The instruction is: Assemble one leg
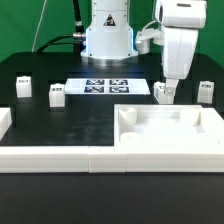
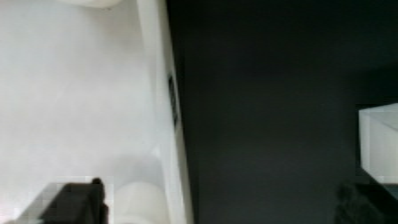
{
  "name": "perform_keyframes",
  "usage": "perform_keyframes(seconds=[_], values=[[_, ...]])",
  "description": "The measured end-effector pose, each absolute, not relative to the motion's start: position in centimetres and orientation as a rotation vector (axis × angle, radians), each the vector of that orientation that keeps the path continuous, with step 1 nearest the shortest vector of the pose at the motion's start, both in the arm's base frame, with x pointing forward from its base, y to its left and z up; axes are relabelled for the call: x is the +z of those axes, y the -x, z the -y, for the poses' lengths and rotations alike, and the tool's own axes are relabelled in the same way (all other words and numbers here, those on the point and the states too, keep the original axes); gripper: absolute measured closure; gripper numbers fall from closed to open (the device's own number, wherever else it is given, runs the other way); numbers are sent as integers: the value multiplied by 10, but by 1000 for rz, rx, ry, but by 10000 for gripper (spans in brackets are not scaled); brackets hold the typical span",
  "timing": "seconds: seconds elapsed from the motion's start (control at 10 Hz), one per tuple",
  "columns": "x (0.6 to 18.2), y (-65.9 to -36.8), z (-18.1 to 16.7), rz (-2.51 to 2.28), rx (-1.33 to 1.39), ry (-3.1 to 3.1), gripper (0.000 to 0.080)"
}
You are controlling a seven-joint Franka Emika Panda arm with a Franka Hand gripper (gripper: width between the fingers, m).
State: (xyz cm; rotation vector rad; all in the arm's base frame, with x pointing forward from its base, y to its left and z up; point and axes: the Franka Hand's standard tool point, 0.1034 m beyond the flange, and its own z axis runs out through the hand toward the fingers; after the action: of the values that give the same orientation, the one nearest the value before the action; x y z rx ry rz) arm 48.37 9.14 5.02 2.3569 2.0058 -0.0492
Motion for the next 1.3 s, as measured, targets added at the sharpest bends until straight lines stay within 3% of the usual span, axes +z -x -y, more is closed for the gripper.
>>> perform_keyframes(seconds=[0.4,0.7,1.3], values=[[50,-483,-92,-1680,-39,-2598,151],[49,-469,-95,-1033,-42,-2949,151],[47,-453,-144,30,-68,-3155,151]])
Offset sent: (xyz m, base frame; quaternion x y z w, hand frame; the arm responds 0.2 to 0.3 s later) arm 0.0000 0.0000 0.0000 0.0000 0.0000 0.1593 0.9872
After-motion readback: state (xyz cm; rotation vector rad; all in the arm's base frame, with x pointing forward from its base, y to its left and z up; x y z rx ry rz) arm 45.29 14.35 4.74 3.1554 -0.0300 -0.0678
